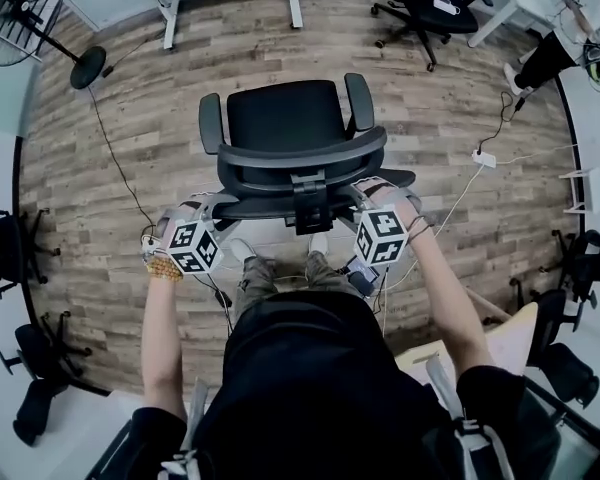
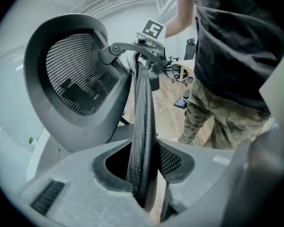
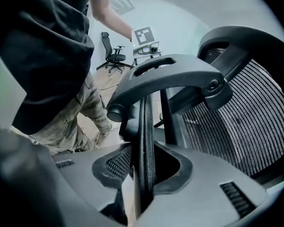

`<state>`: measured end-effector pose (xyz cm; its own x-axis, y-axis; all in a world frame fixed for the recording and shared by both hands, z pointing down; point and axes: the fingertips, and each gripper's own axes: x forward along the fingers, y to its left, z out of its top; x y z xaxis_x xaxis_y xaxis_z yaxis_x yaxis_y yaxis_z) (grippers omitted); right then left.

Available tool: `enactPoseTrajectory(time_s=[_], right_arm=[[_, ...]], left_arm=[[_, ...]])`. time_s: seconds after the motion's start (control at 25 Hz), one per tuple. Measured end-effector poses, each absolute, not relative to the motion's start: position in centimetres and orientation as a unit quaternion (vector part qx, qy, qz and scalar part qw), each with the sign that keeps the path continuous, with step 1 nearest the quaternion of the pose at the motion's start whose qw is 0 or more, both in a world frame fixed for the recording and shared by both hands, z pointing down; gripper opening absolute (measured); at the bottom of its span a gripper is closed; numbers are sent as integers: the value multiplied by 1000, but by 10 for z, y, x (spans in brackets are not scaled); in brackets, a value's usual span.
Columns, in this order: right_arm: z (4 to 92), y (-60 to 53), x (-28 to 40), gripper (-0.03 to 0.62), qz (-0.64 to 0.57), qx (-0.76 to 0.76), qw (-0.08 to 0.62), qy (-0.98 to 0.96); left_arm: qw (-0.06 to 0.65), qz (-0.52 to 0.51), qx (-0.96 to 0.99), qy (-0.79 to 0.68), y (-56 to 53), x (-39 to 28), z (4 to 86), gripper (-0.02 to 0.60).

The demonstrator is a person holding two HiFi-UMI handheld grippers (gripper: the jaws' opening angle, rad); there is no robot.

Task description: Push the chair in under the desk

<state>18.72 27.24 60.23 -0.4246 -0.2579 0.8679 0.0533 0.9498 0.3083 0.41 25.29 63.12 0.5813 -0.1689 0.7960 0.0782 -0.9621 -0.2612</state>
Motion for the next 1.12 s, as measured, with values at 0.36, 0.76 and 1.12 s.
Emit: enactPoseTrajectory(time_s=[0.36,0.76,1.12], right_arm=[[601,257,160,112,-155,38,530,-833],[599,254,155,112,-166,26,521,-837],[598,254,146,115,-173,32,516,-838]], left_arm=[[132,-459,-876,58,250,-24,628,137],[125,-468,-872,74,252,-29,625,138],[123,-474,-868,78,247,-39,622,147]])
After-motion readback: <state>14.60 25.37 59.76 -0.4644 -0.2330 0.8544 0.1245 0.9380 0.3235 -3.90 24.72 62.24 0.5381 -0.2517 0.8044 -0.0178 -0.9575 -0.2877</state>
